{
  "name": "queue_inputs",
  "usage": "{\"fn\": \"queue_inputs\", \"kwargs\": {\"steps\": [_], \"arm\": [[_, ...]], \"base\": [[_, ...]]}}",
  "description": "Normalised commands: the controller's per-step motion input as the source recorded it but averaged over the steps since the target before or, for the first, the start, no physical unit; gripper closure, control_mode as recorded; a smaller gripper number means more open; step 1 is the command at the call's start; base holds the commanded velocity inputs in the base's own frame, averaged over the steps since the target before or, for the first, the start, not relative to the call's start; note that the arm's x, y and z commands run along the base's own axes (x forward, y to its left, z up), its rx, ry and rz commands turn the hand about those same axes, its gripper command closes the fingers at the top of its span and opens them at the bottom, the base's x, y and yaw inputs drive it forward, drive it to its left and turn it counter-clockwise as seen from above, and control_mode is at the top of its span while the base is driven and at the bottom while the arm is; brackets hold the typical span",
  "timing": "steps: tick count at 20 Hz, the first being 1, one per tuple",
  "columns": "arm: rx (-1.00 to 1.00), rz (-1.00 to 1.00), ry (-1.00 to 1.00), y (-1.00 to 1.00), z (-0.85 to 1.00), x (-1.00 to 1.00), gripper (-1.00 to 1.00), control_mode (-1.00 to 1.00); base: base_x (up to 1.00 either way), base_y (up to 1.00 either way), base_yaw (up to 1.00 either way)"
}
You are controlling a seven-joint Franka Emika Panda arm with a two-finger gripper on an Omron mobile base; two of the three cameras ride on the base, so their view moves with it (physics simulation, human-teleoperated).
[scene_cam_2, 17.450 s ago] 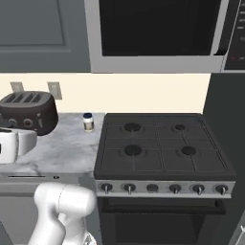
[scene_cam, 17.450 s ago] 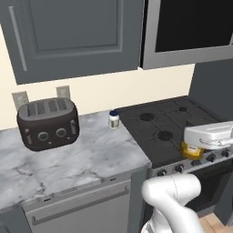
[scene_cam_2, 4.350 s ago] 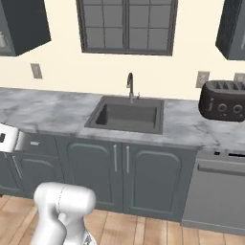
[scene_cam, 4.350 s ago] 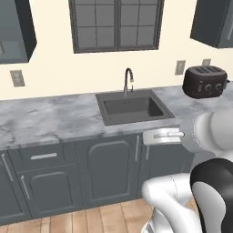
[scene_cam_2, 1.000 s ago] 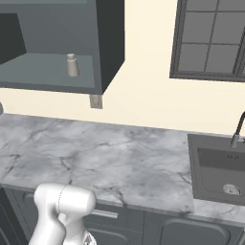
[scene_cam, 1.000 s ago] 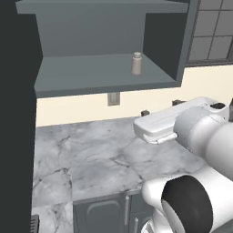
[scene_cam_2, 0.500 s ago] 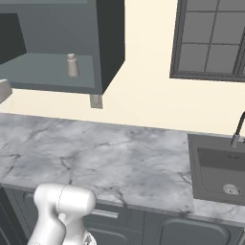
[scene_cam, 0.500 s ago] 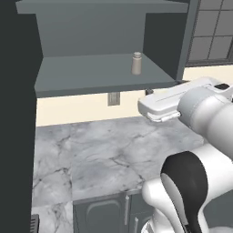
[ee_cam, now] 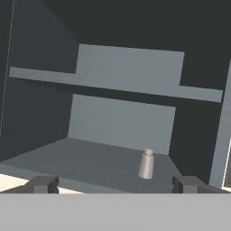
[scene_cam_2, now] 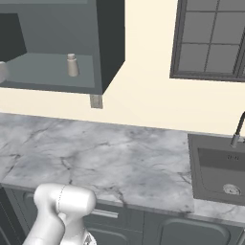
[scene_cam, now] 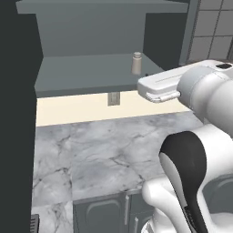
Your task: Collect the turmeric, mayonnaise, and shaker from the cabinet and place them next to the stove.
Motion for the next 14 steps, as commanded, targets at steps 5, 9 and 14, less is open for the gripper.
{"fn": "queue_inputs", "kwargs": {"steps": [5, 9, 14], "arm": [[0.00, -0.03, 0.00, 0.01, 0.08, 0.10, -1.00, -1.00], [0.00, -0.01, 0.00, -0.04, 0.05, 0.09, -1.00, -1.00], [0.01, 0.00, -0.01, -0.06, -0.01, 0.01, -1.00, -1.00]], "base": [[0.00, 0.00, 0.00], [0.00, 0.00, 0.00], [0.00, 0.00, 0.00]]}}
